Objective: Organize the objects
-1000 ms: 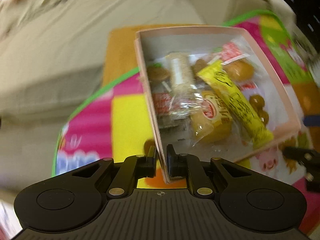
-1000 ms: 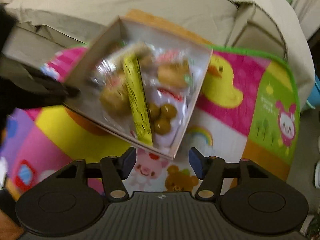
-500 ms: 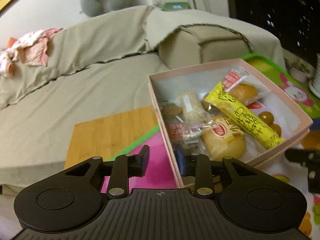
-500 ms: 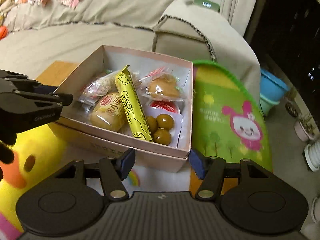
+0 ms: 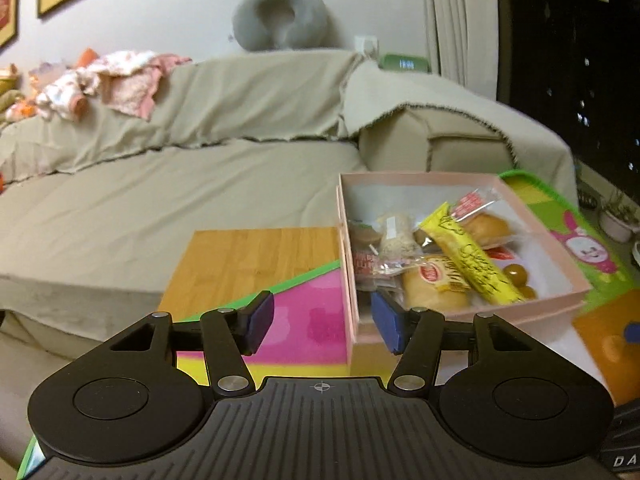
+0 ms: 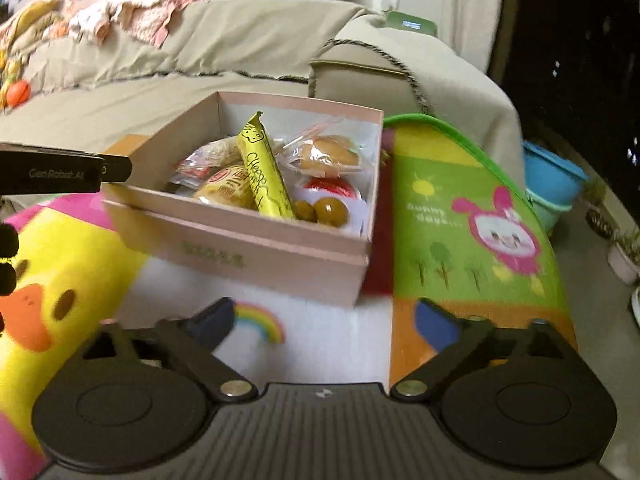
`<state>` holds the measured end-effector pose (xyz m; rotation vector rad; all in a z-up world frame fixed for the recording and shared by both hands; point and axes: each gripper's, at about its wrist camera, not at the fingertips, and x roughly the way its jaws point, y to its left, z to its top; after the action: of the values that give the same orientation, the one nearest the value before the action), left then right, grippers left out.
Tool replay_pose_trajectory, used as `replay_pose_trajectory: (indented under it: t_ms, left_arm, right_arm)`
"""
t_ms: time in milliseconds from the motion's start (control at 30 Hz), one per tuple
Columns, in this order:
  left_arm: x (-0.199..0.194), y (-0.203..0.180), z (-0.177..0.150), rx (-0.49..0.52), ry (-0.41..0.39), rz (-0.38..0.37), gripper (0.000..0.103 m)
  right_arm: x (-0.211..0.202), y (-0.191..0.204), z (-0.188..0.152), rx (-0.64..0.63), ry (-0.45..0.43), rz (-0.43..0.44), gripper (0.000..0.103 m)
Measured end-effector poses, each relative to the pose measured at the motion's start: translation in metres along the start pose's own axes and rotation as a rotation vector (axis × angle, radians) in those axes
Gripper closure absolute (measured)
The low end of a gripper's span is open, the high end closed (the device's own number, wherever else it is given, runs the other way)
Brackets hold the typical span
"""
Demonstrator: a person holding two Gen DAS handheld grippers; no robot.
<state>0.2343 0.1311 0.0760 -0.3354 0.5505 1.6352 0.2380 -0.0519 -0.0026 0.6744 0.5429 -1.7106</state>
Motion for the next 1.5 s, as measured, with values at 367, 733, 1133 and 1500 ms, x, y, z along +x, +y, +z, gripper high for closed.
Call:
replay_pose_trajectory:
  t_ms: [367, 733, 1133, 1500]
  left_arm:
    - [-0.049, -0.012, -0.101, 0.010, 0.069, -0.040, 0.042]
    - [-0.051, -0.026, -0.119, 0.064, 0.022, -0.041, 0.043]
    - [-0.052, -0.022, -0.119, 0.043, 0.025, -0.048, 0.042]
    - [-0.053, -0.022, -0.119, 0.033, 0.027, -0.056, 0.042]
  right_arm:
    - [-0.035, 0.025, -0.067, 0.072, 0.071, -0.031, 0.000]
    - [-0.018, 0.023, -0.086, 0.077, -0.089, -0.040, 0.000]
    - [-0.019, 0.017, -0.089, 0.128, -0.085, -0.005, 0.000]
    - [-0.019, 0.016, -0.089, 0.129, -0.087, -0.004, 0.000]
